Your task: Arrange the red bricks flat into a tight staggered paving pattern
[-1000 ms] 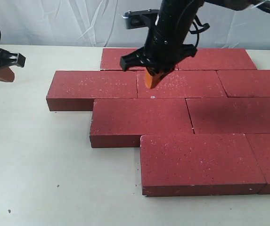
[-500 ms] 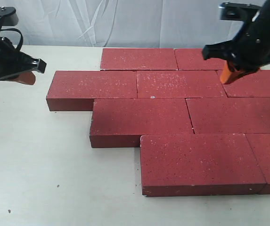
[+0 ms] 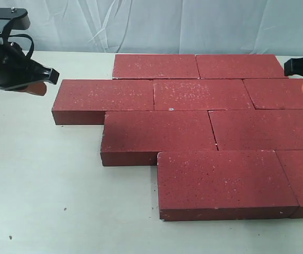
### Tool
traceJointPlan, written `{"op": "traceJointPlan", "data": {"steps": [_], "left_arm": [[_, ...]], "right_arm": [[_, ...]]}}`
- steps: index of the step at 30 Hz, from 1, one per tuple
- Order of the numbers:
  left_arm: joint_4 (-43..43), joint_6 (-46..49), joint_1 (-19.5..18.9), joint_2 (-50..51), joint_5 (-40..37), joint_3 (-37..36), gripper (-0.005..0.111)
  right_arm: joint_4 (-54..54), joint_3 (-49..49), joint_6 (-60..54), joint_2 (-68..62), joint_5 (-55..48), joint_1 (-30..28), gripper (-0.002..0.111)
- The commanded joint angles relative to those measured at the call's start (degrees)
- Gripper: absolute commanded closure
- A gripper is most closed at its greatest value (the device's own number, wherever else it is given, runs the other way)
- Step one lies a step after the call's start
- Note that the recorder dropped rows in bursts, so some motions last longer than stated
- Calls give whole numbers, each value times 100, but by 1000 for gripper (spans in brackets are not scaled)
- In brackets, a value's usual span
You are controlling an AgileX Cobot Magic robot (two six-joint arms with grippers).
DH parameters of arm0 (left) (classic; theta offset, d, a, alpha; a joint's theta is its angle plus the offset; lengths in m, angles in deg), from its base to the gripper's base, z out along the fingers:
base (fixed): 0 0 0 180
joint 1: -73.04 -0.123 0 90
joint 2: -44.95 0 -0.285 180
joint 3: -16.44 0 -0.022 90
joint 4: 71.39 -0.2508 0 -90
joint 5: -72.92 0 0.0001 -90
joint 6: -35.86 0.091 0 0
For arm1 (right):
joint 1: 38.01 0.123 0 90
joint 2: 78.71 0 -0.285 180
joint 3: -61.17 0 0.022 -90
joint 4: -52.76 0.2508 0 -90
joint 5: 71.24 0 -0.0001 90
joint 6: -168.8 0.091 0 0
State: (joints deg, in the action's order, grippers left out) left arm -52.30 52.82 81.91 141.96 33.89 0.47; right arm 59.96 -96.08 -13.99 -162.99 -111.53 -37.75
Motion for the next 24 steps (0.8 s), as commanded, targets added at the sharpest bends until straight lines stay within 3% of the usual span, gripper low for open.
{"op": "traceJointPlan", "data": {"steps": [1, 17, 24], "left_arm": [[-37, -11, 37, -58, 40, -22, 107], [-6, -11, 37, -58, 28, -22, 107], [-6, -11, 37, -98, 51, -22, 107]], "right_arm": [[-73, 552, -23, 710, 626, -42, 109], [-73, 2398, -23, 3820, 1529, -42, 109], [-61, 2681, -23, 4889, 1335, -42, 109]]}}
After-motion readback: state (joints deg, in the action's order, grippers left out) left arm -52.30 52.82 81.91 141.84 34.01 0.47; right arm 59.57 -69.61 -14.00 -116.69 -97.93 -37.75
